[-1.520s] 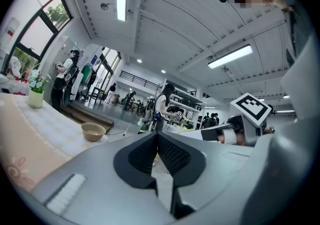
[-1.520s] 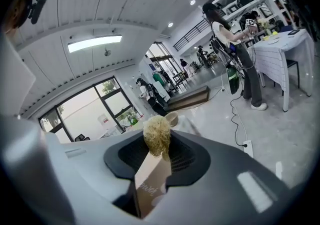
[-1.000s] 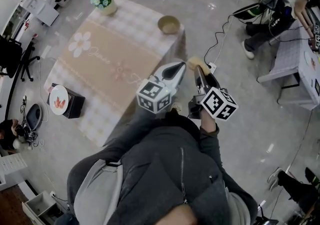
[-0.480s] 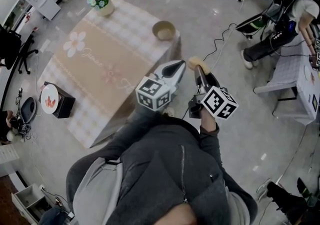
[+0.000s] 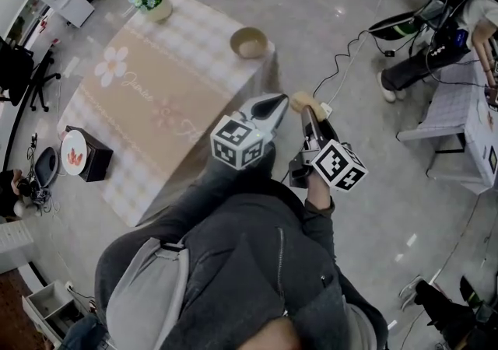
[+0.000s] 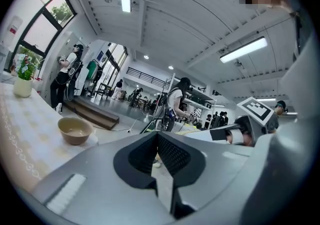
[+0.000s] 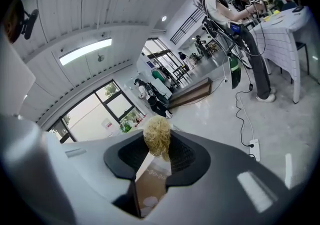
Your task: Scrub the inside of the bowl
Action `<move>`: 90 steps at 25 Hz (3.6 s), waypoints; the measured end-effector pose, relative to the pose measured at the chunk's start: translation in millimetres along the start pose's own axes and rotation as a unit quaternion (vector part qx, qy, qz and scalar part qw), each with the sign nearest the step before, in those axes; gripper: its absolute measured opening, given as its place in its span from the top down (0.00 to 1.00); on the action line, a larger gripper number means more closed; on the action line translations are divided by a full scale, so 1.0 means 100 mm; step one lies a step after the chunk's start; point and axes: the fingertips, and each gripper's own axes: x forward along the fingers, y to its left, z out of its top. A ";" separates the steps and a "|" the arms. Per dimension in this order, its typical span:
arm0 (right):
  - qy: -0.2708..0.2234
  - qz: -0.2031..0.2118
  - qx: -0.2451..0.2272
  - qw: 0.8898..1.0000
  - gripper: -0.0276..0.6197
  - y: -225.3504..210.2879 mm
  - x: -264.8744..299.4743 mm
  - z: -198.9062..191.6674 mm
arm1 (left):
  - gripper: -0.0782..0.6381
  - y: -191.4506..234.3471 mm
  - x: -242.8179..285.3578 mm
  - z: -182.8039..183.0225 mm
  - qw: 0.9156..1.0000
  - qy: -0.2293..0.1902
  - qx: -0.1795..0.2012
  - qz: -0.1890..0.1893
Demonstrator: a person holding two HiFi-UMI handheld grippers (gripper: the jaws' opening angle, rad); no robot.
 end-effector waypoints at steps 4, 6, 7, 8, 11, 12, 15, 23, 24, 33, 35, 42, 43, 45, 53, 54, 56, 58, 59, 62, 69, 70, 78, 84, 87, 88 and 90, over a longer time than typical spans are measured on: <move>-0.002 -0.006 0.007 1.000 0.79 -0.08 -0.05 0.02 | 0.88 -0.02 0.05 -0.01 1.000 0.002 0.005 -0.001; -0.001 -0.007 0.010 1.000 0.79 -0.09 -0.05 0.01 | 0.88 0.02 0.06 -0.01 1.000 0.003 0.003 0.004; 0.000 -0.008 0.014 1.000 0.79 -0.10 -0.05 0.01 | 0.88 0.04 0.06 0.00 1.000 0.003 0.004 0.006; 0.000 -0.008 0.017 1.000 0.79 -0.11 -0.05 0.01 | 0.88 0.06 0.07 0.01 1.000 0.003 0.006 0.008; -0.001 -0.006 0.022 1.000 0.79 -0.13 -0.03 0.04 | 0.88 0.14 0.12 0.06 1.000 0.001 0.013 0.012; -0.001 -0.006 0.022 1.000 0.79 -0.14 -0.01 0.06 | 0.88 0.17 0.13 0.08 1.000 0.000 0.013 0.014; 0.001 -0.005 0.024 1.000 0.79 -0.16 0.06 0.11 | 0.88 0.25 0.15 0.12 1.000 -0.004 0.012 0.023; 0.028 0.017 0.011 0.999 0.79 -0.06 0.41 0.19 | 0.86 0.56 0.18 0.23 0.998 -0.016 0.010 0.059; 0.033 0.021 0.008 0.999 0.79 -0.04 0.47 0.19 | 0.86 0.62 0.18 0.25 0.998 -0.018 0.010 0.065; 0.091 0.058 -0.016 0.994 0.79 0.19 1.03 0.25 | 0.85 1.17 0.11 0.43 0.991 -0.030 -0.007 0.134; 0.102 0.063 -0.019 0.993 0.79 0.23 1.15 0.28 | 0.84 1.28 0.09 0.48 0.988 -0.031 -0.010 0.148; 0.130 0.070 -0.025 0.989 0.79 0.31 1.54 0.42 | 0.52 1.59 0.20 0.55 0.985 0.006 0.031 0.167; 0.132 0.069 -0.027 0.988 0.79 0.32 1.59 0.45 | 0.47 1.63 0.24 0.54 0.985 0.017 0.042 0.165; 0.137 0.064 -0.033 0.988 0.79 0.31 1.67 0.50 | 0.39 1.71 0.31 0.50 0.984 0.038 0.059 0.161; 0.148 0.057 -0.048 0.986 0.79 0.28 1.97 0.69 | 0.17 1.93 0.54 0.41 0.979 0.078 0.099 0.158; 0.150 0.056 -0.049 0.986 0.79 0.27 2.00 0.70 | 0.13 1.95 0.57 0.41 0.980 0.078 0.097 0.156; 0.152 0.054 -0.051 0.986 0.79 0.24 2.06 0.73 | 0.09 1.98 0.61 0.40 0.981 0.079 0.091 0.151; 0.156 0.055 -0.054 0.985 0.79 0.23 2.12 0.73 | 0.06 2.04 0.64 0.37 0.981 0.087 0.089 0.151; 0.159 0.056 -0.056 0.984 0.79 0.24 2.15 0.73 | 0.06 2.07 0.64 0.34 0.980 0.093 0.090 0.153; 0.163 0.058 -0.056 0.983 0.79 0.24 2.22 0.72 | 0.06 2.15 0.65 0.27 0.978 0.108 0.090 0.154; 0.167 0.059 -0.057 0.982 0.79 0.21 2.38 0.68 | 0.06 2.26 0.75 0.09 0.976 0.133 0.101 0.139; 0.170 0.059 -0.058 0.982 0.79 0.20 2.39 0.67 | 0.06 2.28 0.76 0.08 0.976 0.131 0.101 0.141; 0.179 0.061 -0.063 0.980 0.79 0.20 2.55 0.62 | 0.06 2.36 0.81 -0.11 0.976 0.153 0.103 0.117; 0.180 0.063 -0.068 0.979 0.79 0.22 2.63 0.63 | 0.06 2.37 0.84 -0.20 0.975 0.161 0.105 0.109; 0.181 0.061 -0.067 0.979 0.79 0.19 2.66 0.60 | 0.06 2.39 0.86 -0.21 0.975 0.160 0.108 0.108; 0.183 0.060 -0.067 0.979 0.79 0.18 2.66 0.58 | 0.06 2.40 0.87 -0.22 0.975 0.160 0.108 0.108; 0.186 0.059 -0.069 0.978 0.79 0.18 2.67 0.56 | 0.06 2.41 0.88 -0.23 0.975 0.160 0.109 0.110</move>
